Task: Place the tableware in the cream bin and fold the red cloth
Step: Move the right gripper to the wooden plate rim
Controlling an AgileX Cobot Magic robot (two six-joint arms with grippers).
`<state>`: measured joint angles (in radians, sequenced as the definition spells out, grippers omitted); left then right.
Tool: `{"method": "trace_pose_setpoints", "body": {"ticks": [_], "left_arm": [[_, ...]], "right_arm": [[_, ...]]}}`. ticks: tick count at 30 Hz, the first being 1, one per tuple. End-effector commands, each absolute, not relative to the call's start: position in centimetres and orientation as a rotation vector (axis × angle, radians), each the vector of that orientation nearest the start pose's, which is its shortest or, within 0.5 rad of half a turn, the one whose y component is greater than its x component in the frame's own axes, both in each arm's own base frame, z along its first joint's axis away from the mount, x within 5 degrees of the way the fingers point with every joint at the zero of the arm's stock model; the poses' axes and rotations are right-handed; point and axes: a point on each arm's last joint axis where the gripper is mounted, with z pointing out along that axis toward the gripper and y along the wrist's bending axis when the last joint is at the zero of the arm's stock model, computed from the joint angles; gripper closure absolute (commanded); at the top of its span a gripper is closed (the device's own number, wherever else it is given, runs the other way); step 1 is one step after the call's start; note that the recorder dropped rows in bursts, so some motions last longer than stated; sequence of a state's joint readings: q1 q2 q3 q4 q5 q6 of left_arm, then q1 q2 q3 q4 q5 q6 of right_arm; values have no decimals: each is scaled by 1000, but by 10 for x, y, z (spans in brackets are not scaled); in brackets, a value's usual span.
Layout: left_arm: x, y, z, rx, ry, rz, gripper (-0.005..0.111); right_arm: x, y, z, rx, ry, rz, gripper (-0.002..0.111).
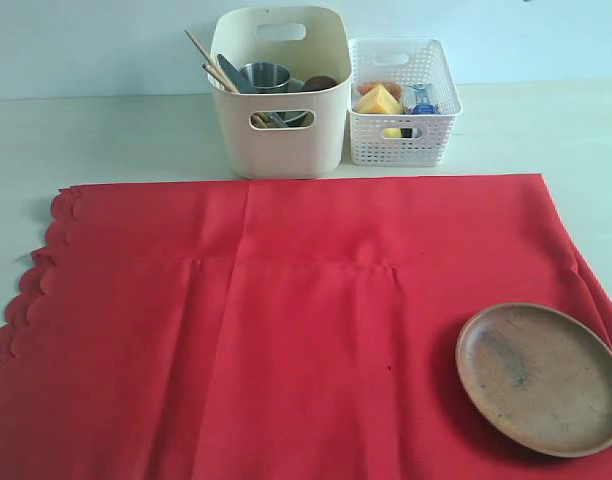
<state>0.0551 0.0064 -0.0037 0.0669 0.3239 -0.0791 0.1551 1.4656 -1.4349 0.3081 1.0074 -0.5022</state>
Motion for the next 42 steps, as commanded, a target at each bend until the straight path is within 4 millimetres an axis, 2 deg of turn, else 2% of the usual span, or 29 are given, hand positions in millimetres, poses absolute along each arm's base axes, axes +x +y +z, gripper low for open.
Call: {"method": "trace_pose_setpoints", "body": {"ticks": [1,7,11,16,20,22,27,36,42], "left_arm": [[54,5,184,-78,1802,40,106],[54,5,184,-78,1802,40,106],[54,5,184,-78,1802,40,106],[54,5,184,-78,1802,40,106],[54,5,184,-78,1802,40,106],[54,5,184,-78,1802,40,106],[54,5,184,-78,1802,40,106],[54,5,184,-78,1802,40,106],[54,5,184,-78,1802,40,106]], "right_arm": [[274,66,355,-724,2480,283,108],[248,63,310,-783,2703,353,108],[236,57,276,-801,2828,307,103],[225,45,235,-825,2874,141,81],[224,41,218,-825,2828,73,58],[227,40,215,-831,2780,42,52],[236,41,210,-813,2732,25,50],[249,43,167,-905,2869,44,50],[257,43,149,-912,2876,34,50]]}}
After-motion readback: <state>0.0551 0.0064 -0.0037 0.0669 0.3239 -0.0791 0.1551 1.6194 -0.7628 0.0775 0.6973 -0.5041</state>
